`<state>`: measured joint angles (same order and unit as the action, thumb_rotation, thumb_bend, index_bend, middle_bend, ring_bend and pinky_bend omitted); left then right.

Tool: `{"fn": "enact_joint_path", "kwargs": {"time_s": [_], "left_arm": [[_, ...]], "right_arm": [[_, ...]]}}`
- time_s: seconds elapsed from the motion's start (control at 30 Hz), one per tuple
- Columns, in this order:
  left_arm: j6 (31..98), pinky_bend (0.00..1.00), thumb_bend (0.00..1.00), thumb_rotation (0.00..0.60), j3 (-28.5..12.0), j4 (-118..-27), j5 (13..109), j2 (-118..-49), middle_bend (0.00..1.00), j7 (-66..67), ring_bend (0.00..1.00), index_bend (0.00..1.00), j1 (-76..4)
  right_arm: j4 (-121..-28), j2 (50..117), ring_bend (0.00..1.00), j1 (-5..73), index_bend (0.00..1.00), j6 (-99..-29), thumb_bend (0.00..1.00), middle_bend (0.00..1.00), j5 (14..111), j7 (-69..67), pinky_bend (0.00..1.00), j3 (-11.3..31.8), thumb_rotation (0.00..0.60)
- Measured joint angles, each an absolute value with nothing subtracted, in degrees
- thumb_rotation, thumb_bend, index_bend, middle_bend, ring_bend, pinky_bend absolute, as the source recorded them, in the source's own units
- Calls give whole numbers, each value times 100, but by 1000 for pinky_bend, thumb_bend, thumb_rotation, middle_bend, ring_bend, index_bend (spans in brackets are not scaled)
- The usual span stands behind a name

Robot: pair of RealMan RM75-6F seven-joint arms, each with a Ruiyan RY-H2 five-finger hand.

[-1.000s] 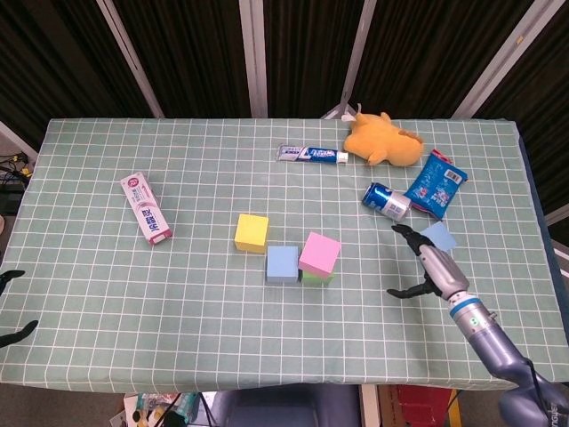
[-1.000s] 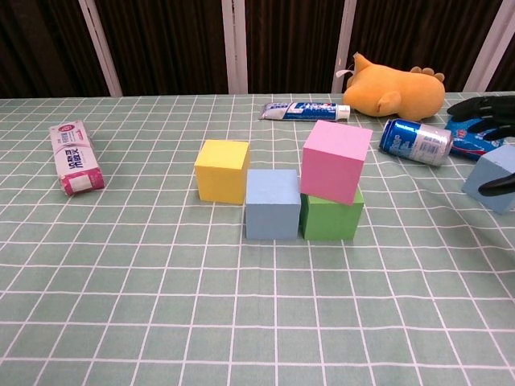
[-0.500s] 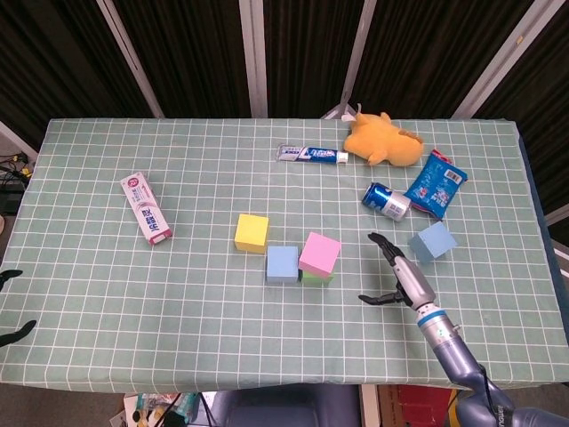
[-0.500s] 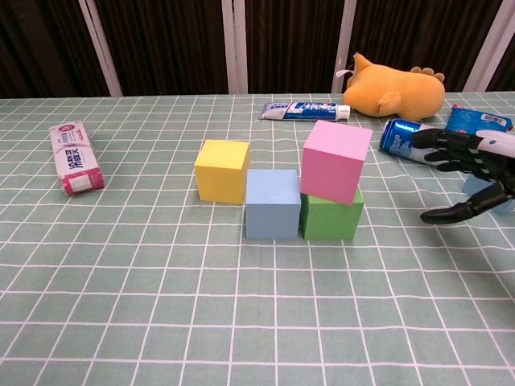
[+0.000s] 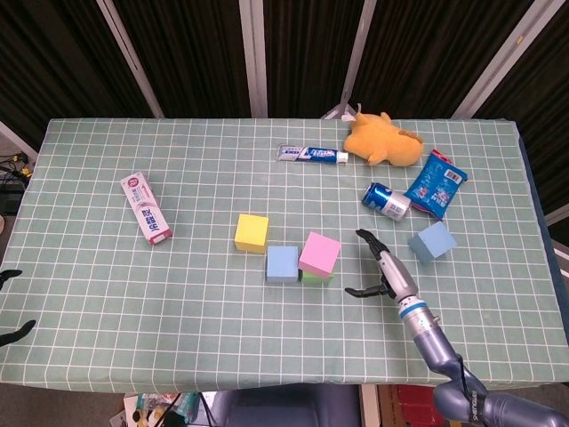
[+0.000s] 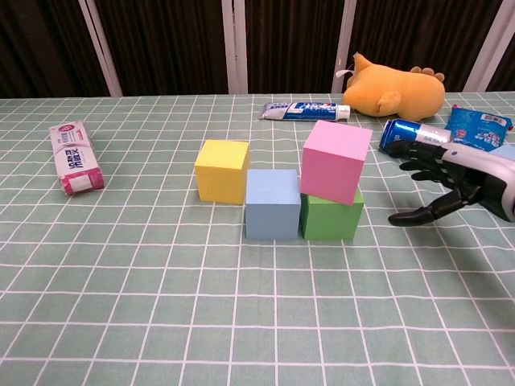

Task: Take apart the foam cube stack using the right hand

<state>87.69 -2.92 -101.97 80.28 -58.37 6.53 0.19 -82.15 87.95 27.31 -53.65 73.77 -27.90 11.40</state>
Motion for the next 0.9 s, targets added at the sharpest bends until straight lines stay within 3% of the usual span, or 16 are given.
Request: {"fn": "enact_joint_path", "kwargs": {"time_s": [0.43, 0.8, 0.9], "left_arm": [[8693, 0, 133, 600, -312, -10201, 7924, -5848, 0, 727, 0, 260, -11], [8687, 0, 133, 600, -326, -10229, 7846, -5854, 0, 796, 0, 261, -12], [8671, 0, 133, 600, -334, -10234, 7808, -5857, 0, 810, 0, 261, -17]], "right_arm": [[-7814, 9375, 17, 2870, 0, -5497, 100, 0, 7458, -2939, 0, 1182, 600], [-7599, 9858, 156, 2975, 7, -5623, 99, 3, 7103, -2474, 0, 1368, 600], [-7538, 9937, 221, 3007, 62, -5608, 100, 67, 7040, -2386, 0, 1396, 600]]}}
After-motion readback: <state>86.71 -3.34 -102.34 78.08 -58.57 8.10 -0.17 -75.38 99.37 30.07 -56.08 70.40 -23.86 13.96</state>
